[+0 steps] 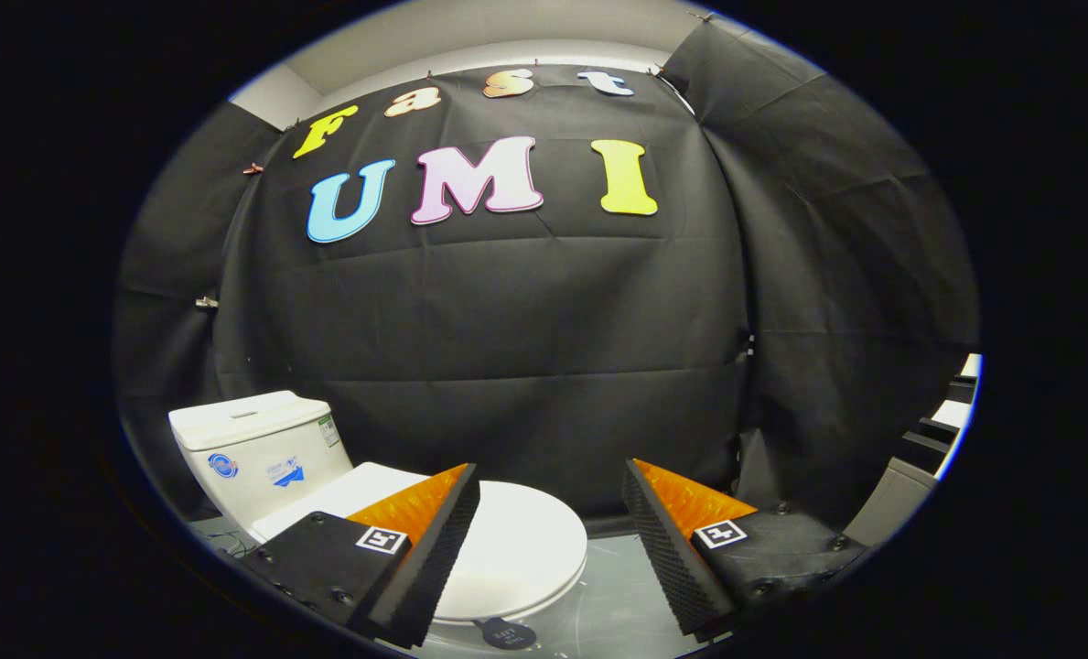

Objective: Open the toilet lid.

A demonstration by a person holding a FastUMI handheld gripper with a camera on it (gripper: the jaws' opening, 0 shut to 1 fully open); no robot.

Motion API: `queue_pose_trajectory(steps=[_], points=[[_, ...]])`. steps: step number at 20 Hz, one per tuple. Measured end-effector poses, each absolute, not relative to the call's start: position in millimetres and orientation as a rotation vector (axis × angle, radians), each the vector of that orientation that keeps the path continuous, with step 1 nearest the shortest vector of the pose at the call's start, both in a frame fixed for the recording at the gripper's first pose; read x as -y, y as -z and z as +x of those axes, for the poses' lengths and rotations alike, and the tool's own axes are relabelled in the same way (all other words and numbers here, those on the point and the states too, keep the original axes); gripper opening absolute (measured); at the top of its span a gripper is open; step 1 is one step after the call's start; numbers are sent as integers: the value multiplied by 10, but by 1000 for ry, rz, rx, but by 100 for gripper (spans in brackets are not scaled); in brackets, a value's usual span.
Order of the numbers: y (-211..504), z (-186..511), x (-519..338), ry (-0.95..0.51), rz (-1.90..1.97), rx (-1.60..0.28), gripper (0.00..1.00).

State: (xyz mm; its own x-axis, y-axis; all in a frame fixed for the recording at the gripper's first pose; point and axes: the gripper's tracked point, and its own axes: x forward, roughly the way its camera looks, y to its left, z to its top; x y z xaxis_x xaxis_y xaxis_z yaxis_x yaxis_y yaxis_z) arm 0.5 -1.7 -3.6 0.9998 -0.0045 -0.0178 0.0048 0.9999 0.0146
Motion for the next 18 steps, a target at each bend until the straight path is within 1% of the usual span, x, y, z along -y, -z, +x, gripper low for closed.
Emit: queue_pose_trajectory(steps=[11, 18], points=[[75, 14, 20, 2, 16, -28, 98], [261, 10, 68, 6, 35, -76, 98]])
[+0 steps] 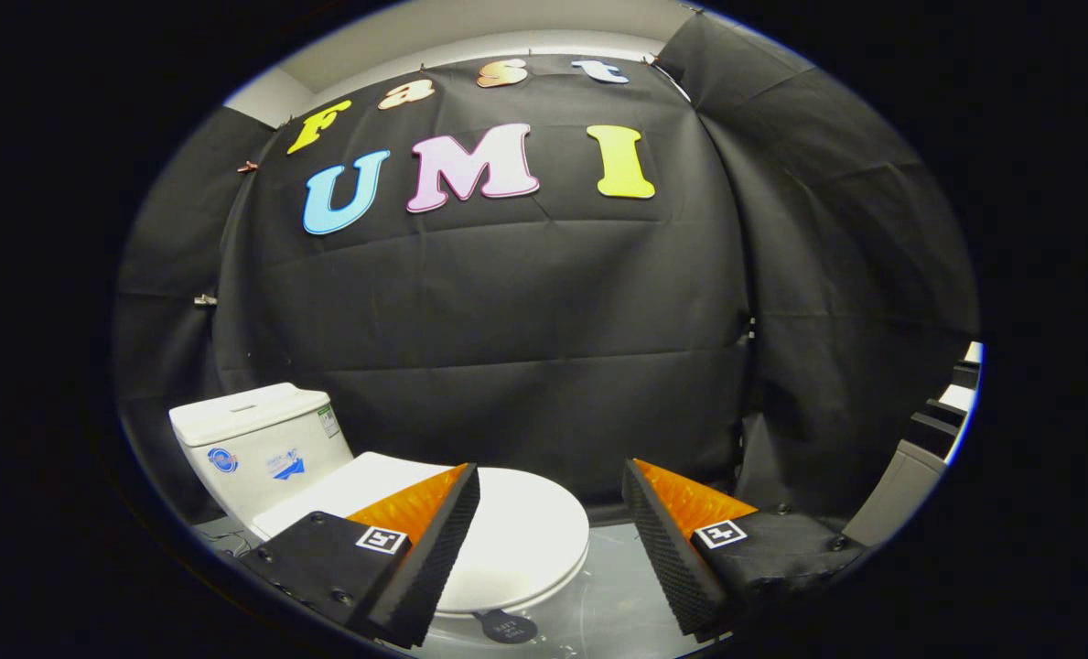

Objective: Open the toilet lid.

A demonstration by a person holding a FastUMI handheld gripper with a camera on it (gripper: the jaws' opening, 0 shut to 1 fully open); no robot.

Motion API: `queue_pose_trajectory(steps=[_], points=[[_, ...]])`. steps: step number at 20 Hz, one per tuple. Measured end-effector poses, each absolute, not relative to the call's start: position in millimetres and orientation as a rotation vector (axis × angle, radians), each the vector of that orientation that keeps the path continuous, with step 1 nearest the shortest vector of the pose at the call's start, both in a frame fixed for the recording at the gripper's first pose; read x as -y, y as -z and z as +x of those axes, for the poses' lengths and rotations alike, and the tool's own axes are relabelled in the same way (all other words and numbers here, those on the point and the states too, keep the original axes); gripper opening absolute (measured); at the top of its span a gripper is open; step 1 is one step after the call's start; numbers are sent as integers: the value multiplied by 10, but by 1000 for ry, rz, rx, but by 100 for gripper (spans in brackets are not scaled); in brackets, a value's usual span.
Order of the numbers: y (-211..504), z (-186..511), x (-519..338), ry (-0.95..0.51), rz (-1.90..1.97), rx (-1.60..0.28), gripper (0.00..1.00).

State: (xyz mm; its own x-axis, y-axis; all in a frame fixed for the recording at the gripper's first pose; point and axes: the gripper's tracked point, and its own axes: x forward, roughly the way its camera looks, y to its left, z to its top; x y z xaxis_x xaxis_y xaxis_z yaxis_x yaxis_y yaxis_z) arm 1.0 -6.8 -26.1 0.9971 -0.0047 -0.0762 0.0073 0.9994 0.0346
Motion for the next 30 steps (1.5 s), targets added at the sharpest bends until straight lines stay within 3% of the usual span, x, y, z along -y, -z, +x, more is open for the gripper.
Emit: queue_pose_trajectory(steps=[12, 21, 23, 26, 28, 30], points=[[1114, -118, 156, 8, 422, -318, 98], [1862, -441, -22, -13, 936, -521, 98], [1922, -466, -44, -8, 1035, -540, 88], [2037, -496, -100, -20, 1163, -580, 56], [2095, -508, -118, -16, 1198, -590, 56], [2108, -504, -124, -25, 1223, -581, 34]])
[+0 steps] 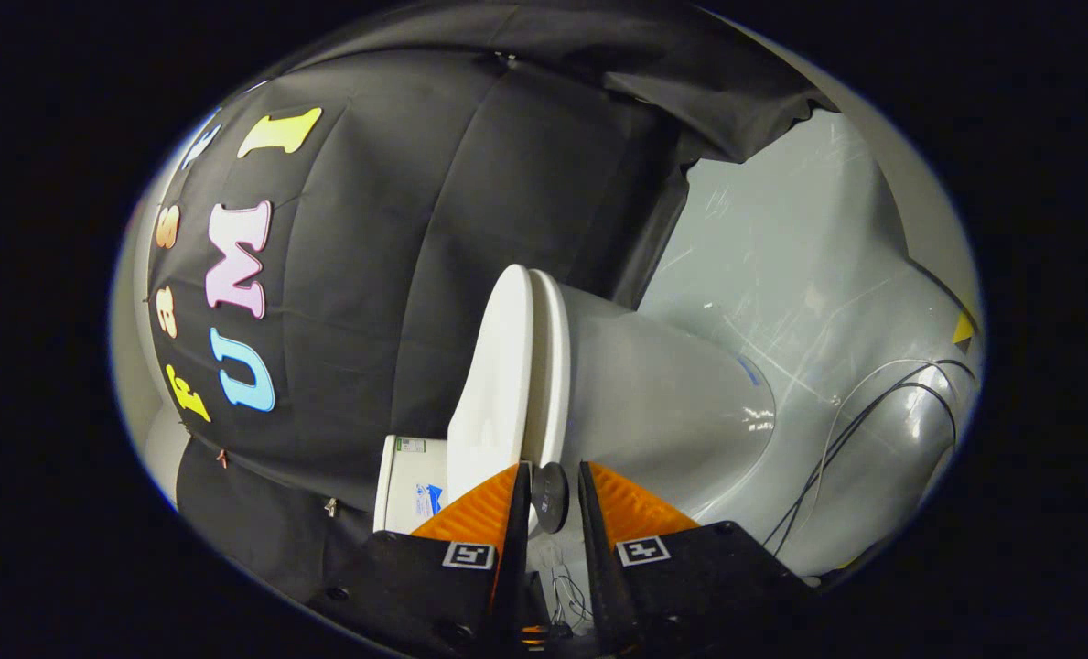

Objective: Open the toilet lid.

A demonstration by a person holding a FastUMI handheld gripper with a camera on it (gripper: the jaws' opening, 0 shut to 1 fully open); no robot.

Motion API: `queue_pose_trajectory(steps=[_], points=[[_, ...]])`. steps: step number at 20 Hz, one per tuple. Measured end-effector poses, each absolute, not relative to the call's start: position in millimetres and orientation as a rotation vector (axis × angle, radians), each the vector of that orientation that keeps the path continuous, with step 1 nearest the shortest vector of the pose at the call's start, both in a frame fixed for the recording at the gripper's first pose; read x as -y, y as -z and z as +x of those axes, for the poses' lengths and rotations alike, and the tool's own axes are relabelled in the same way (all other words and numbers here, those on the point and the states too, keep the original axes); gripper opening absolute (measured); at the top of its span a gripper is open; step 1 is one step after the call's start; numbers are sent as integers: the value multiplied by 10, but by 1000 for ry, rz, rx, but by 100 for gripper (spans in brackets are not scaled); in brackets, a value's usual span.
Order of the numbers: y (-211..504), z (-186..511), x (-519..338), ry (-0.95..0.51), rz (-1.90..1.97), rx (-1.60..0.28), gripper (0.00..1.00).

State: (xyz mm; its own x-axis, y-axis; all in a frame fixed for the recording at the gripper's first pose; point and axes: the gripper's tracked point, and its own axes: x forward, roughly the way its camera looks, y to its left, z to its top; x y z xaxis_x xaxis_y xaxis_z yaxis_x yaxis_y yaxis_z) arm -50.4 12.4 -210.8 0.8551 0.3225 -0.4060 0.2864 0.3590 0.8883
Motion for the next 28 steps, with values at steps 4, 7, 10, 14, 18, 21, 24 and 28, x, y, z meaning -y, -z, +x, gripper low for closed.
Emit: queue_pose_trajectory(steps=[4, 7, 10, 14, 18, 21, 24, 28], points=[[2142, -527, -254, -57, 1244, -623, 34], [2075, -492, -291, -79, 1290, -619, 34], [2149, -496, -322, -87, 1294, -631, 34], [2207, -480, -320, -53, 1324, -628, 9], [2212, -493, -310, -49, 1337, -621, 9], [2197, -476, -314, -37, 1317, -610, 9], [2176, -431, -331, -16, 1313, -610, 5], [2104, -455, -335, 6, 1266, -615, 5]])
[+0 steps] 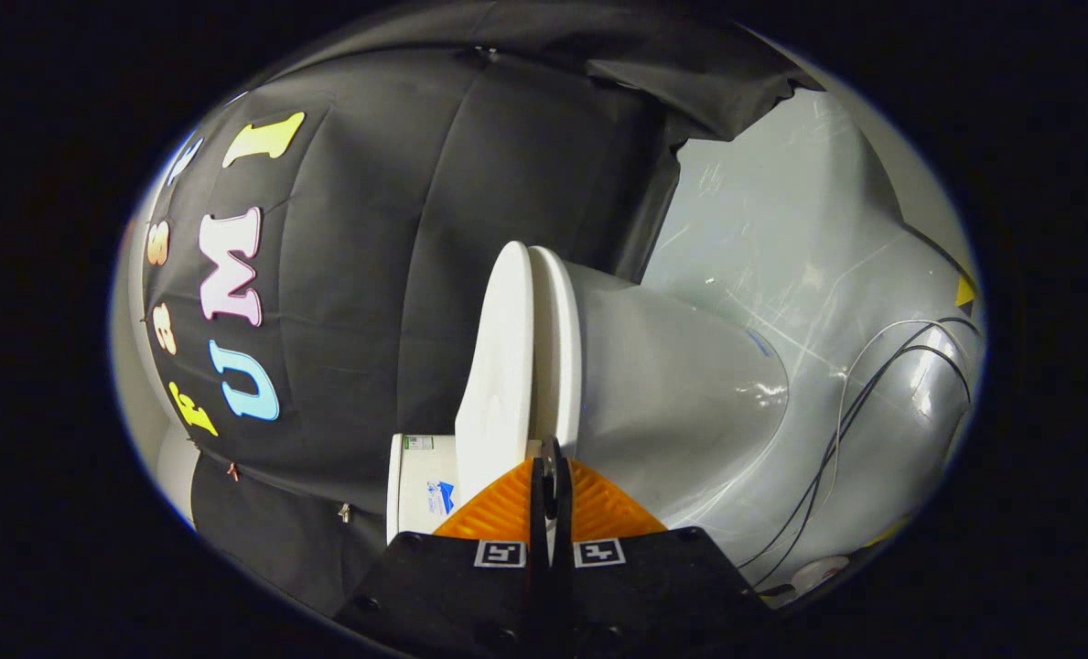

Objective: Open the toilet lid.

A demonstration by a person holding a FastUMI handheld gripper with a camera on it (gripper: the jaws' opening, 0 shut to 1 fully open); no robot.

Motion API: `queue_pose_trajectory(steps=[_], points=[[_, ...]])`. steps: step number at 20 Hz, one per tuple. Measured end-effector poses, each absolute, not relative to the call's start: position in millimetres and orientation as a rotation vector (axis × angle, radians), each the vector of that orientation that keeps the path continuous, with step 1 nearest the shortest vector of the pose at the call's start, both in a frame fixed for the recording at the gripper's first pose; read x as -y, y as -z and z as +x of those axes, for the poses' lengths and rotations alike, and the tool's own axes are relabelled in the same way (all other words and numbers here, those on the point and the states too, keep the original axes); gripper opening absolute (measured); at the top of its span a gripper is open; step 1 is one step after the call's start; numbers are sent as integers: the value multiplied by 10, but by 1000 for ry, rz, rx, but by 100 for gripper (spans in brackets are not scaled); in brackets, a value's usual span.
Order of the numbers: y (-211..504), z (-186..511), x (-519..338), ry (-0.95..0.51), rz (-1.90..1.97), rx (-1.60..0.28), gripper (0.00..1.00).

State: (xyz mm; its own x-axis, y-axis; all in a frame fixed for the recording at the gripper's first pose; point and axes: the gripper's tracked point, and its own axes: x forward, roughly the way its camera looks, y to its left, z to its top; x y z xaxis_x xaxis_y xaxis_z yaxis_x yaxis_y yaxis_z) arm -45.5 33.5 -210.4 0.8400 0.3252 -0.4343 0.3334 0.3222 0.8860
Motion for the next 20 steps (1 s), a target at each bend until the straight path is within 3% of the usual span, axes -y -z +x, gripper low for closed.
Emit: queue_pose_trajectory(steps=[20], points=[[421, -321, -989, -30, 776, -476, 5]])
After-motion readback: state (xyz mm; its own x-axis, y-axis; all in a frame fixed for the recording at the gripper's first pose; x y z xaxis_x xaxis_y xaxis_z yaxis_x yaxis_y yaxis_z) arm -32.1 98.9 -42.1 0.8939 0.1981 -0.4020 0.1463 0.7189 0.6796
